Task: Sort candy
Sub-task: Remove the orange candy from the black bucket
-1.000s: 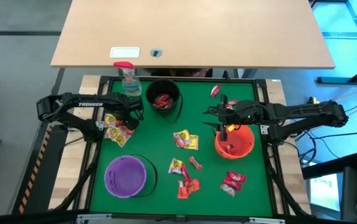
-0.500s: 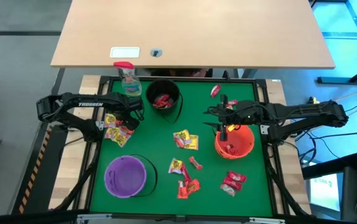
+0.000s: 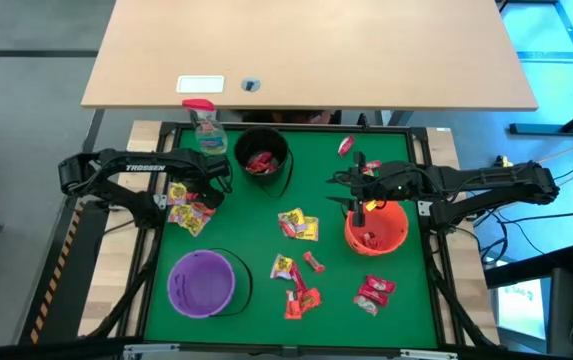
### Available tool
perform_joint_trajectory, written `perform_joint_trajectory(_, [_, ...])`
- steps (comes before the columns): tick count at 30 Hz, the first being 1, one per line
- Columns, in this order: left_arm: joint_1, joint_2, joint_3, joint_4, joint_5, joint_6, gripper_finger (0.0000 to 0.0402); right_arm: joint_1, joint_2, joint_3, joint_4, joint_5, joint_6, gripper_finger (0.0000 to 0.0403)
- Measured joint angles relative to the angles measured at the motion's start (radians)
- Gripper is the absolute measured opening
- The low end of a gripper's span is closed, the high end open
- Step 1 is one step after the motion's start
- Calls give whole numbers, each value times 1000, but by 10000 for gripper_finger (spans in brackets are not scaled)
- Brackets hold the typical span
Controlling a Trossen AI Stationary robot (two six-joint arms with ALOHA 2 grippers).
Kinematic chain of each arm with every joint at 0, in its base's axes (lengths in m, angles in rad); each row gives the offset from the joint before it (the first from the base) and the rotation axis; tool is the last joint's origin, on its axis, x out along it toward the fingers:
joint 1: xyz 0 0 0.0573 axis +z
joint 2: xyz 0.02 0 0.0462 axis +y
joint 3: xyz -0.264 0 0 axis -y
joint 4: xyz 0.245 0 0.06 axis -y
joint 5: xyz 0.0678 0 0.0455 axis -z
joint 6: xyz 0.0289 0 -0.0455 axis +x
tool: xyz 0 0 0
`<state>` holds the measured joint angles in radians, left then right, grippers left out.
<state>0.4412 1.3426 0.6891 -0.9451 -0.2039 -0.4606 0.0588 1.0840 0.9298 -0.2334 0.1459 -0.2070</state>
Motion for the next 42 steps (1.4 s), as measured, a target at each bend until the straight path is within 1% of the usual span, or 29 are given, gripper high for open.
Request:
perform_joint_trajectory(19, [0, 0, 0, 20, -8, 25, 158, 0, 0, 0, 0, 0, 0, 184])
perform_joint_trajectory(25, [22, 0, 0, 15, -6, 26, 158, 0, 0, 0, 0, 0, 0, 184])
perform_joint_trajectory(35, [38, 0, 0, 26, 34, 52, 158, 0, 0, 0, 0, 0, 0, 184])
perform_joint_trajectory(39, [38, 0, 1, 57, 34, 71, 158, 0, 0, 0, 0, 0, 0, 184])
perform_joint_trajectory(42, [38, 0, 22, 46, 34, 78, 158, 0, 0, 0, 0, 0, 0, 184])
